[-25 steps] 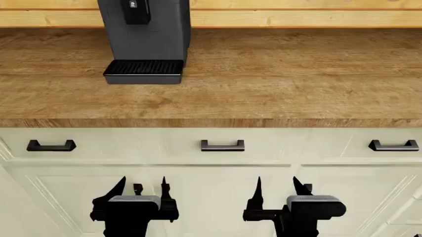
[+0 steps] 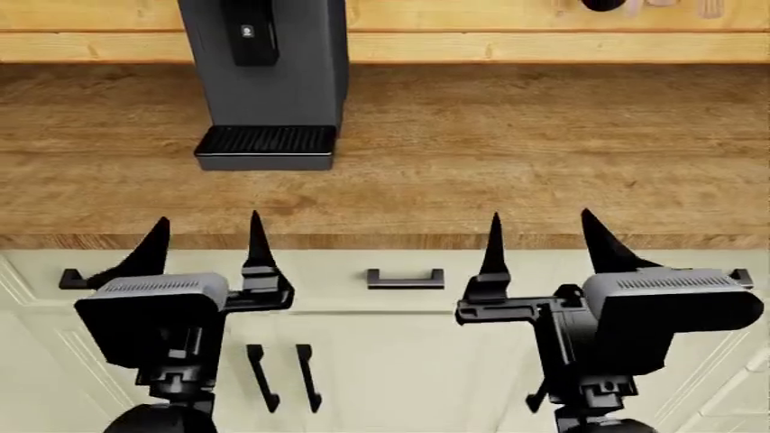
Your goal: Pick the mug from the cabinet, place it under the coffee machine dispenser, and press the start button.
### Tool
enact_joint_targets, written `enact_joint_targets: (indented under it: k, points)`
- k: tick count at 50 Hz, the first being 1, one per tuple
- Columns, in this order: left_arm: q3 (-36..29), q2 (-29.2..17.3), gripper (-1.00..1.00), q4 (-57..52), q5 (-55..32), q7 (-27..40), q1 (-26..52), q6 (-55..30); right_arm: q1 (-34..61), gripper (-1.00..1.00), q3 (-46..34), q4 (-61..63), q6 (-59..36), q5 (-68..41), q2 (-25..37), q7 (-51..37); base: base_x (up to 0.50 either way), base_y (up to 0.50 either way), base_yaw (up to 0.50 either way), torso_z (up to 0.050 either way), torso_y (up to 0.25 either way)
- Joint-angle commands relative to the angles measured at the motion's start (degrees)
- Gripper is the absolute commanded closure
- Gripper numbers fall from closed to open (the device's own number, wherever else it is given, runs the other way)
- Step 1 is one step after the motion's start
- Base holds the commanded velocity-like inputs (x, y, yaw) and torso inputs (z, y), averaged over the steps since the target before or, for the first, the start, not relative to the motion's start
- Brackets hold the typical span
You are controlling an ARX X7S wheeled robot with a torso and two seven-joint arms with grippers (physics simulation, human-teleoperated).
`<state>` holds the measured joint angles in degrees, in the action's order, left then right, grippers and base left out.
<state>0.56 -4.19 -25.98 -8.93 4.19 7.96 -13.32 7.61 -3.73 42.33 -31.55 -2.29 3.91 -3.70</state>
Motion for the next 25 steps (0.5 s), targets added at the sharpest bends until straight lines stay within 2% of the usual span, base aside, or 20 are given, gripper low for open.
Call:
enact_joint_targets:
  k: [1, 5, 25]
  points:
    - [1.6, -1.5, -1.00, -12.3, -4.8, 3.0, 8.1, -10.1, 8.6, -1.00, 0.2, 17.5, -15.5, -2.7, 0.7, -0.8, 0.00, 0.00, 0.00, 0.050, 0.000]
    - [1.7, -2.4, -1.00, -14.4, -6.9, 2.9, 8.3, -13.2, 8.0, -1.00, 0.2, 16.3, -15.2, -3.7, 1.1, -0.9, 0.02, 0.35, 0.00, 0.022, 0.000]
    - [-0.8, -4.5, -1.00, -16.6, -3.7, 5.4, 7.5, -11.1, 9.1, -1.00, -4.7, 17.2, -17.7, -3.5, 3.8, -4.2, 0.05, 0.50, 0.00, 0.000, 0.000]
